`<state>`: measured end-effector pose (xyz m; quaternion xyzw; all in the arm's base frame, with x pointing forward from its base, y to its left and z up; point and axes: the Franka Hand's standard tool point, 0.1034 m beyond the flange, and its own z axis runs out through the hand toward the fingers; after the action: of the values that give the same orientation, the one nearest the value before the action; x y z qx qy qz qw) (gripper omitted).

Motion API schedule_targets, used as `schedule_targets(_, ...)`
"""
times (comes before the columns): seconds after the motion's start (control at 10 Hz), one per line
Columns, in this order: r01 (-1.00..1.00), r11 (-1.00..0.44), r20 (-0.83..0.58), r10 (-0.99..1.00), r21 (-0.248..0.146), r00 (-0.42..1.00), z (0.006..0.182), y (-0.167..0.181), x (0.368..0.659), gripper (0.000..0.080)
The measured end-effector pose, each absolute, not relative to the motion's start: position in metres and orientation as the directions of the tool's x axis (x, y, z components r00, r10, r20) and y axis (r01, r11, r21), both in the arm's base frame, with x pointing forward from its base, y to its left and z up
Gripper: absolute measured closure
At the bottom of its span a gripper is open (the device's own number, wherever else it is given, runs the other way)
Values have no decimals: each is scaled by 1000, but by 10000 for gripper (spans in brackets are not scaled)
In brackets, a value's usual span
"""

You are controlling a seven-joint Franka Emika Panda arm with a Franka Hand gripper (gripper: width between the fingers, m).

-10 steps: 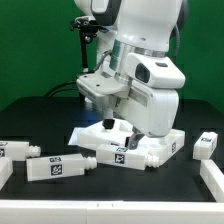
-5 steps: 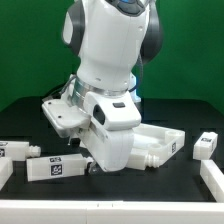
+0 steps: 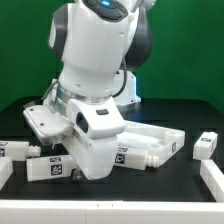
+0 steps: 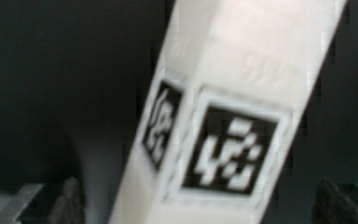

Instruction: Assemble desk

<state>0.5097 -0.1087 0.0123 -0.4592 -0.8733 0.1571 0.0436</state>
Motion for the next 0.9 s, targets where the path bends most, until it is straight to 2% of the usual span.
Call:
schedule_targets(0.1, 792, 525, -49, 824, -312, -565, 13, -125, 506, 150)
schedule_targets(0.3, 797, 517, -45, 830, -311, -556, 11, -125, 505, 150)
schedule_targets(0.5, 797, 517, -45, 830, -312, -556, 11, -125, 505, 394)
schedule_targets(0.6, 799, 517, -49, 830, -307, -556, 14, -125, 507, 394)
schedule_targets(0.7, 800, 518, -53, 829, -303, -557, 16, -125, 509, 505)
schedule_targets(0.9, 790, 532, -48, 820, -303, -571, 16, -125, 509, 505)
